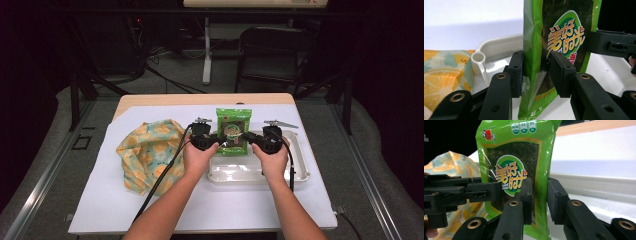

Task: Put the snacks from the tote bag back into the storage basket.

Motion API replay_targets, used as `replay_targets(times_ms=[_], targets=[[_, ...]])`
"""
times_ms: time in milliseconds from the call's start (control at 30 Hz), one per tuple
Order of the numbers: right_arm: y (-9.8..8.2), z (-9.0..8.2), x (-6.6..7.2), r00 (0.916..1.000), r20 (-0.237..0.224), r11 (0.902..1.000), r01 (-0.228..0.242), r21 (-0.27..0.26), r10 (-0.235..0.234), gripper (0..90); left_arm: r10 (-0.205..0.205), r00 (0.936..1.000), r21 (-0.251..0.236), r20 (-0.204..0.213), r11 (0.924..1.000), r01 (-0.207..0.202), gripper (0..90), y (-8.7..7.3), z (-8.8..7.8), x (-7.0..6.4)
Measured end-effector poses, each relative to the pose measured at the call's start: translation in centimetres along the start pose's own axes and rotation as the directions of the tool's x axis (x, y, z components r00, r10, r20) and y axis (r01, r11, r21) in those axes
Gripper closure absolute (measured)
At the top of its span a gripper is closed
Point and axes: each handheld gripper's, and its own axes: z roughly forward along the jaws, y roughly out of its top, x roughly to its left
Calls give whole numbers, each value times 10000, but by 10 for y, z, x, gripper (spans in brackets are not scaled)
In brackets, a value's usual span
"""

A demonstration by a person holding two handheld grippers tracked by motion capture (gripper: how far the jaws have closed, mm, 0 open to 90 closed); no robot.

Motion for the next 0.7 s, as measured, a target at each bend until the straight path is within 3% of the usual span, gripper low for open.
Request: replay_targets(times_ms=[433, 700], targets=[[-4, 16, -2, 9980, 462, 9976, 397, 574, -423, 664, -630, 9976, 429, -286, 9970, 642, 617, -5, 19, 5], [-7, 24, -2, 9958, 603, 9948, 639, 790, -687, 642, -701, 9960, 800, -557, 9940, 745, 611, -5, 25, 9]])
